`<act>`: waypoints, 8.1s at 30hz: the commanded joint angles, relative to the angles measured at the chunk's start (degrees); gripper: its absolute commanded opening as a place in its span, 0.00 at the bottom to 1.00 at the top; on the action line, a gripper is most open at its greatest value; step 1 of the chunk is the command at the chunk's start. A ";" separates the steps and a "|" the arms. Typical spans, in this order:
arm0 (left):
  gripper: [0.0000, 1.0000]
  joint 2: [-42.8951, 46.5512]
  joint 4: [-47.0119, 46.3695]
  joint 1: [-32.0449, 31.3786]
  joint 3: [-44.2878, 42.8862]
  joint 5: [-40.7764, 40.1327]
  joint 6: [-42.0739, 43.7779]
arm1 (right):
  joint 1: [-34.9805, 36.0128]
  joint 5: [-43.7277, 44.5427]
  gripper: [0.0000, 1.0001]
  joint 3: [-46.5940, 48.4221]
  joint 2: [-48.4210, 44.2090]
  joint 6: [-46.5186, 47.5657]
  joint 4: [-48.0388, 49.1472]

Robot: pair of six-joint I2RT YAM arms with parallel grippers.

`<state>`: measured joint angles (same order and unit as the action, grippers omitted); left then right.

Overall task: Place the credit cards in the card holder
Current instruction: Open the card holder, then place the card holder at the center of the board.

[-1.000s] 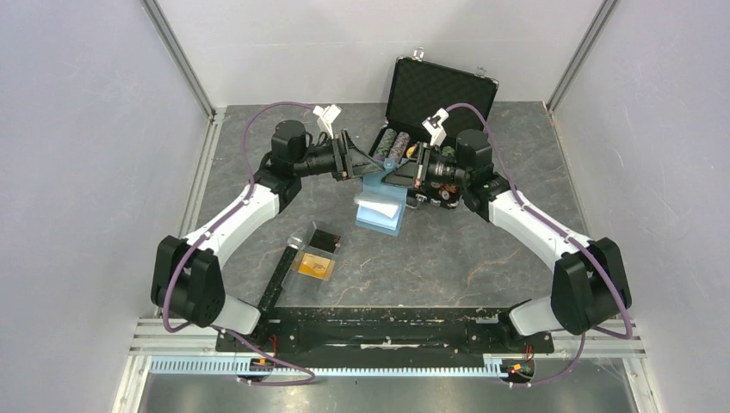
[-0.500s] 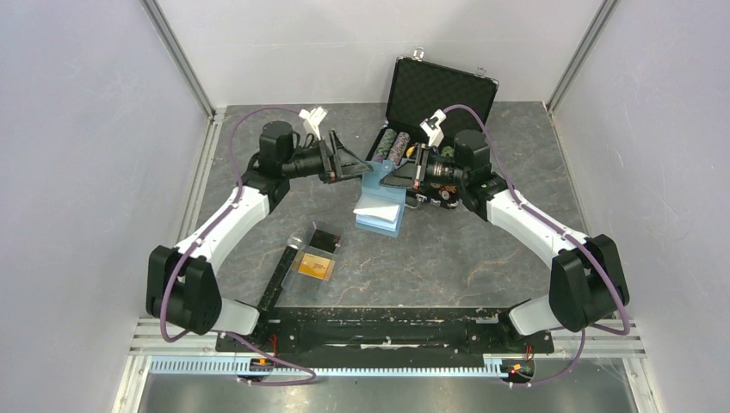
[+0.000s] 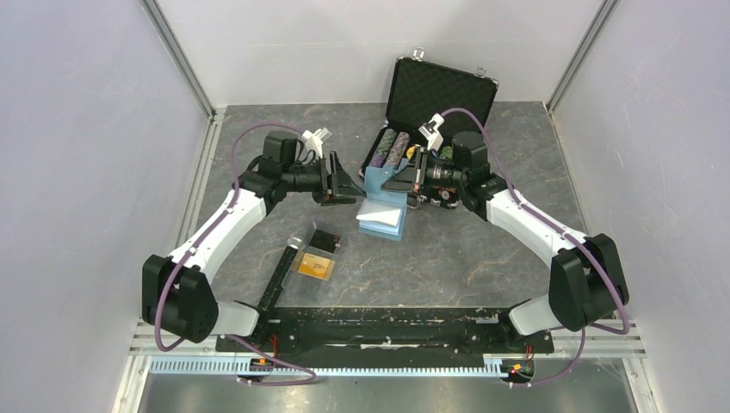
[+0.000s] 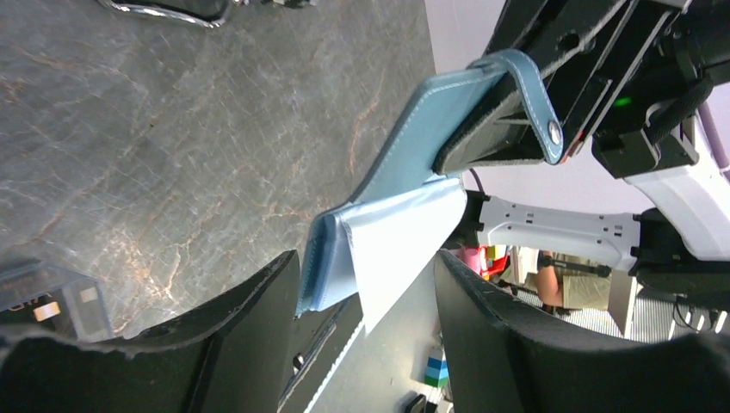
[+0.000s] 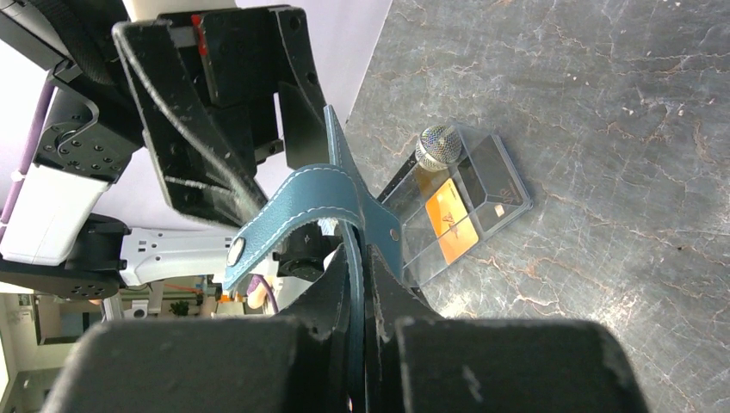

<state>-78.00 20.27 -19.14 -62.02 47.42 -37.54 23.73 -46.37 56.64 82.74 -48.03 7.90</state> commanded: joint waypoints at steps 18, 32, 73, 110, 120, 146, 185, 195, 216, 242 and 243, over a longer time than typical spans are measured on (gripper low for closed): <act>0.59 -2.26 10.72 -4.78 -4.05 -0.22 7.93 | -0.18 0.31 0.00 1.83 0.25 2.15 -1.22; 0.53 -0.78 -15.24 -5.41 -0.56 7.85 -8.22 | -0.18 0.06 0.00 1.80 0.08 2.29 -1.86; 0.77 -2.33 -15.33 -5.39 -0.83 -3.34 5.40 | -0.25 -7.68 0.00 -0.03 0.59 -8.25 10.86; 0.02 -3.17 -9.23 -2.75 -2.47 3.37 0.04 | -4.96 -9.59 0.94 4.77 -2.56 22.52 -10.71; 0.02 -4.10 -9.20 -4.84 -3.99 10.81 1.62 | -1.85 -4.58 0.90 11.16 2.73 31.36 -21.03; 0.65 -0.05 6.40 -6.97 -5.13 -17.52 7.39 | -6.42 -1.12 0.00 -7.47 -2.48 20.06 -9.87; 0.02 -42.59 1.97 -28.22 -20.80 -19.02 -3.00 | -16.66 20.00 0.00 -62.35 -29.03 -12.39 20.70; 0.02 -44.50 11.32 -29.27 -24.02 -29.15 4.77 | -16.68 26.67 0.63 -46.14 -33.81 6.13 -9.14; 0.02 -47.71 15.50 -30.17 -29.76 -32.58 7.84 | -10.83 9.96 0.00 -22.01 -19.23 29.01 -25.61; 0.07 -38.81 16.20 -32.72 -22.52 -36.72 9.65 | -7.47 30.11 0.00 -22.92 3.79 34.62 -23.35; 0.07 -37.61 15.67 -32.71 -21.72 -37.15 9.14 | -7.49 29.84 0.00 -22.07 4.11 34.65 -23.97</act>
<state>-120.36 35.59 -51.11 -87.39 13.37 -29.65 15.90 -20.80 34.46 82.35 -16.58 -10.94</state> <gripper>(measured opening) 0.070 0.003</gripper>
